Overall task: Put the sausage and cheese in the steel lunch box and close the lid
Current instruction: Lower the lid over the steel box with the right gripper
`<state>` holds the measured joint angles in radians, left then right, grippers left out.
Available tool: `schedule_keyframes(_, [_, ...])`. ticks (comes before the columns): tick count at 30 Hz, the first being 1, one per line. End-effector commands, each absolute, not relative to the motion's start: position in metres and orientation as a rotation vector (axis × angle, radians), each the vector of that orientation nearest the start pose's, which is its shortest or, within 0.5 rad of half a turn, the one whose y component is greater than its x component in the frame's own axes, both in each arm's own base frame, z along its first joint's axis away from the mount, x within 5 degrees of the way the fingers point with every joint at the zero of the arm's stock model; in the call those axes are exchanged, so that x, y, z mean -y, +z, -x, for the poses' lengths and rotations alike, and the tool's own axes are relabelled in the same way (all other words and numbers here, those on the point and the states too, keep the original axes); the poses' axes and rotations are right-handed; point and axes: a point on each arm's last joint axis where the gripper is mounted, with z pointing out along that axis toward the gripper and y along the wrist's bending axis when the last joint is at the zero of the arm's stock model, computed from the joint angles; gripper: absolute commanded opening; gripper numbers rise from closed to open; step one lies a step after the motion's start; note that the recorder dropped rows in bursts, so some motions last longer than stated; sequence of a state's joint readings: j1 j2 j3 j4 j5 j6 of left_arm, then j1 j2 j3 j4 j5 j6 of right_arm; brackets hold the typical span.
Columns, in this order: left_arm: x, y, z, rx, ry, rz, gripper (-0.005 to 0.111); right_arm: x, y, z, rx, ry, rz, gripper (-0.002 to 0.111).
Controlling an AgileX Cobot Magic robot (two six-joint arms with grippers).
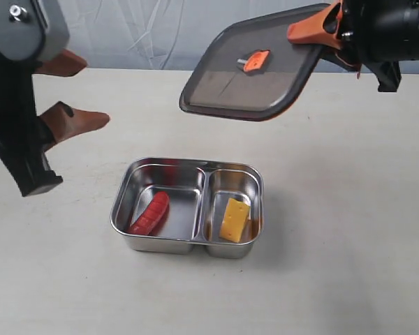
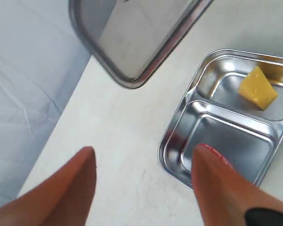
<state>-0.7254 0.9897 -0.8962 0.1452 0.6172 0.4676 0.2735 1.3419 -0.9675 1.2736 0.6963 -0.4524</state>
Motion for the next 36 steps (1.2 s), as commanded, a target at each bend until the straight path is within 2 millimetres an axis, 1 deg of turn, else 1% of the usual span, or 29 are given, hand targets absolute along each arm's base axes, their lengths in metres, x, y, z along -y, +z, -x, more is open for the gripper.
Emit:
schedule_keyframes(1, [0.12,0.35,-0.148,-1.924,-0.08,-1.124,0.057,-0.118,0.309,-0.261,-2.318,1.325,0.07,-0.001])
schedule_keyframes(4, [0.119,0.347,-0.145,-2.019,-0.14,-1.046,0.057,-0.119,0.297,-0.261,-2.357,1.398,0.232,-0.001])
schedule_keyframes(6, [0.118,0.346,-0.145,-2.061,-0.169,-0.987,0.056,-0.123,0.288,-0.262,-2.366,1.477,0.328,-0.001])
schedule_keyframes(9, [0.118,0.345,-0.144,-2.084,-0.172,-0.976,0.052,-0.128,0.278,-0.265,-2.334,1.619,0.416,-0.001])
schedule_keyframes(10, [0.117,0.345,-0.144,-2.086,-0.168,-0.978,0.052,-0.131,0.267,-0.274,-2.312,1.658,0.389,-0.001])
schedule_keyframes(13, [0.116,0.345,-0.145,-2.082,-0.147,-0.982,0.052,-0.133,0.249,-0.285,-2.313,1.693,0.353,-0.001])
schedule_keyframes(15, [0.116,0.345,-0.145,-2.078,-0.135,-0.986,0.052,-0.135,0.234,-0.293,-2.329,1.713,0.325,-0.001])
schedule_keyframes(19, [0.115,0.345,-0.147,-2.067,-0.103,-0.995,0.052,-0.137,0.203,-0.304,-2.382,1.753,0.253,-0.001])
schedule_keyframes(20, [0.113,0.345,-0.148,-2.064,-0.087,-0.993,0.052,-0.137,0.191,-0.306,-2.409,1.763,0.231,-0.001])
schedule_keyframes(22, [0.109,0.346,-0.151,-2.076,-0.061,-0.961,0.052,-0.137,0.18,-0.307,-2.446,1.76,0.233,-0.001])
schedule_keyframes(25, [0.102,0.346,-0.156,-2.085,-0.04,-0.915,0.052,-0.136,0.175,-0.304,-2.464,1.753,0.253,-0.001])
schedule_keyframes(26, [0.102,0.347,-0.158,-2.074,-0.04,-0.901,0.052,-0.136,0.174,-0.303,-2.475,1.743,0.275,-0.001])
schedule_keyframes(31, [0.101,0.348,-0.159,-2.067,-0.048,-0.888,0.052,-0.135,0.17,-0.299,-2.491,1.742,0.279,-0.001])
schedule_keyframes(36, [0.101,0.348,-0.159,-2.065,-0.048,-0.887,0.052,-0.138,0.167,-0.293,-2.533,1.707,0.389,-0.001])
